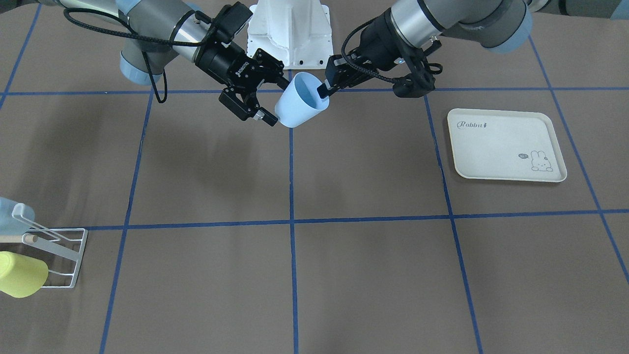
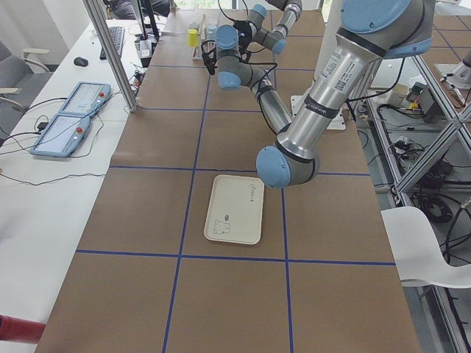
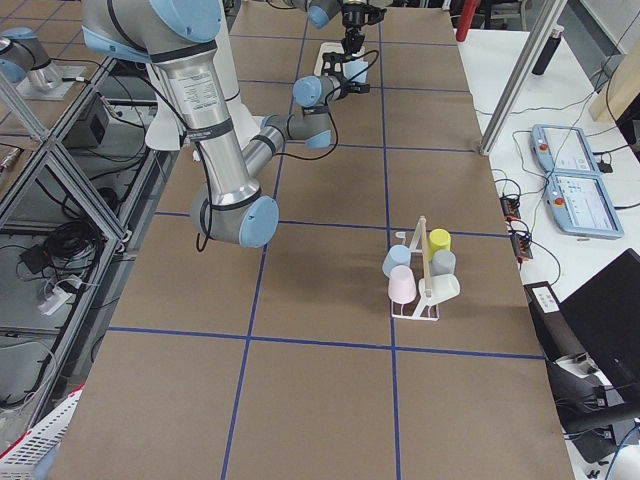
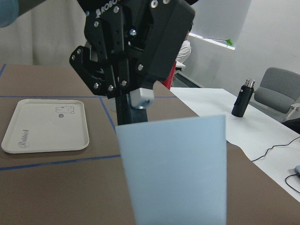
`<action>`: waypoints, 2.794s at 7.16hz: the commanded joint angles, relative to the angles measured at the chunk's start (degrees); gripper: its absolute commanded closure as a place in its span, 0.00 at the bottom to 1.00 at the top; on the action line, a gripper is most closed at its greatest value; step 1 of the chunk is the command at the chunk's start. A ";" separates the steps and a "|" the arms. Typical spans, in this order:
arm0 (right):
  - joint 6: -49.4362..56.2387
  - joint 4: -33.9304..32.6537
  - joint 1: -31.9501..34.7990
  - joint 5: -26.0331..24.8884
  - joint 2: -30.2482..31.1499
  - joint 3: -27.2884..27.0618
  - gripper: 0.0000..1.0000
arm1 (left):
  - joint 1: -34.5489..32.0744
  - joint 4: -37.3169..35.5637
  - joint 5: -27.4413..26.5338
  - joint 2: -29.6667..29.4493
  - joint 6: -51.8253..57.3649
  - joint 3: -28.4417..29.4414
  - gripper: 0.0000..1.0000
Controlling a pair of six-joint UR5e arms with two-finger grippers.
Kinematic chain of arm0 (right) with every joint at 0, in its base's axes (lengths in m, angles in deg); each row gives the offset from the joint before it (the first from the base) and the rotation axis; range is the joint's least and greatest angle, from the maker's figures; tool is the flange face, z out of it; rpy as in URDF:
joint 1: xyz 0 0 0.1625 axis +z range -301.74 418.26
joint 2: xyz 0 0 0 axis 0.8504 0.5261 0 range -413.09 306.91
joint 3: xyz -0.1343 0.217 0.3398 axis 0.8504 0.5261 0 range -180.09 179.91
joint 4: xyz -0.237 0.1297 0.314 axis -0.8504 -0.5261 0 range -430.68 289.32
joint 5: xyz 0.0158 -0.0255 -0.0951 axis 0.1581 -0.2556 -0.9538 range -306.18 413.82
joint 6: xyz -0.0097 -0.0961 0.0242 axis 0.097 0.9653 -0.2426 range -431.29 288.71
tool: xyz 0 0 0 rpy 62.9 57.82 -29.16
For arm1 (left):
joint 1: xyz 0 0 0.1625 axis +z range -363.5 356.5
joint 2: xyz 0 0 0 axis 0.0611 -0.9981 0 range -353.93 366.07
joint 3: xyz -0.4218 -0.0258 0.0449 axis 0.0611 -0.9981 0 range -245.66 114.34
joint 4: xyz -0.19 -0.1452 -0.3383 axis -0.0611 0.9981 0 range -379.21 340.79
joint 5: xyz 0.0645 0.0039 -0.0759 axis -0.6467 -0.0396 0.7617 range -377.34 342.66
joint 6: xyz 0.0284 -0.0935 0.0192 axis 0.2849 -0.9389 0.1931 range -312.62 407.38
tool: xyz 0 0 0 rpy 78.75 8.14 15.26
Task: Transfer IKEA cup to right arm and place on rack
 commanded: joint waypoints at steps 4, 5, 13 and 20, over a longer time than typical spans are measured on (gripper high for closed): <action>1.35 -0.10 -0.79 -1.75 0.08 -0.27 0.12 | 0.31 0.45 -0.06 -1.27 -0.24 0.13 1.00; 1.35 -0.01 -0.79 -1.75 0.08 -0.36 0.12 | 0.31 0.45 -0.06 -1.27 -0.24 0.14 1.00; 1.78 -0.36 -0.79 -2.98 0.96 -0.36 0.49 | -0.30 0.45 0.12 -1.18 1.86 -0.30 0.00; 15.24 -52.28 7.90 -2.36 3.07 -16.40 0.56 | -5.57 -0.52 -7.53 19.54 32.60 -0.48 0.00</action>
